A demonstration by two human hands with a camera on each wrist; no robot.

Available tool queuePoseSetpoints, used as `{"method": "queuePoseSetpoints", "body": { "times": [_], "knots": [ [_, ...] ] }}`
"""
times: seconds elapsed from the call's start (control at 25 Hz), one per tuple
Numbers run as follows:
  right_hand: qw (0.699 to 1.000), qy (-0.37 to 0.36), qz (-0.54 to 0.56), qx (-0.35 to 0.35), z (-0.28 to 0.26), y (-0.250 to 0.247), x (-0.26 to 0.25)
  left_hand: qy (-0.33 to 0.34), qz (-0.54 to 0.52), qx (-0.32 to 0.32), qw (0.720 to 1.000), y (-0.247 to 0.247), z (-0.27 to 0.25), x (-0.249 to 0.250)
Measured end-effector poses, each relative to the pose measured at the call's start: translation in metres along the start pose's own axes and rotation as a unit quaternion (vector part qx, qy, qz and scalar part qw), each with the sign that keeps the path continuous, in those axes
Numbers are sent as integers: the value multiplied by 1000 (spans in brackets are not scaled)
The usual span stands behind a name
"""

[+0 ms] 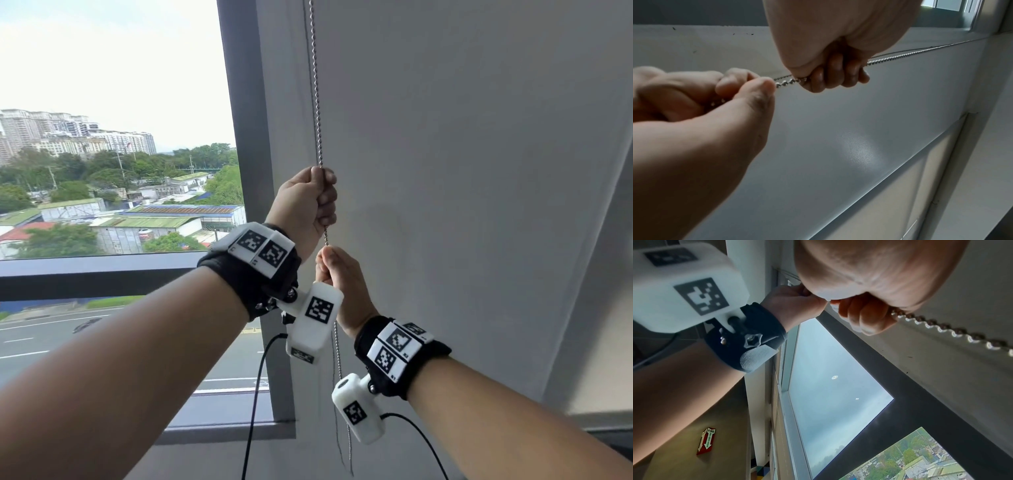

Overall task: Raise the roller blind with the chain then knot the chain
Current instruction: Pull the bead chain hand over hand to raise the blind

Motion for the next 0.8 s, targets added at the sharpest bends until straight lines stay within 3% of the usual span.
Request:
{"method": "queuePoseSetpoints", "body": {
  "times": [0.36, 0.64, 0.8],
  "knots": [
    [994, 12, -58, -90, 1, 0, 7, 6, 47, 59, 997, -11, -23, -8],
    [994, -54, -87, -38, 47, -10, -68, -60, 45, 68, 995, -29, -55, -78],
    [997, -51, -29, -52, 68, 7, -102, -118, 70, 80, 987, -40, -80, -121]
  ]
}}
Point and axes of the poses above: each hand's wrist, its own z-axis towards the middle knuckle, its own y-axis out of the palm, x = y × z, the point moved 9 cm from there along z, towards the middle knuckle, and after that the axes turned 7 degrees about -x, right-handed, at the moved point
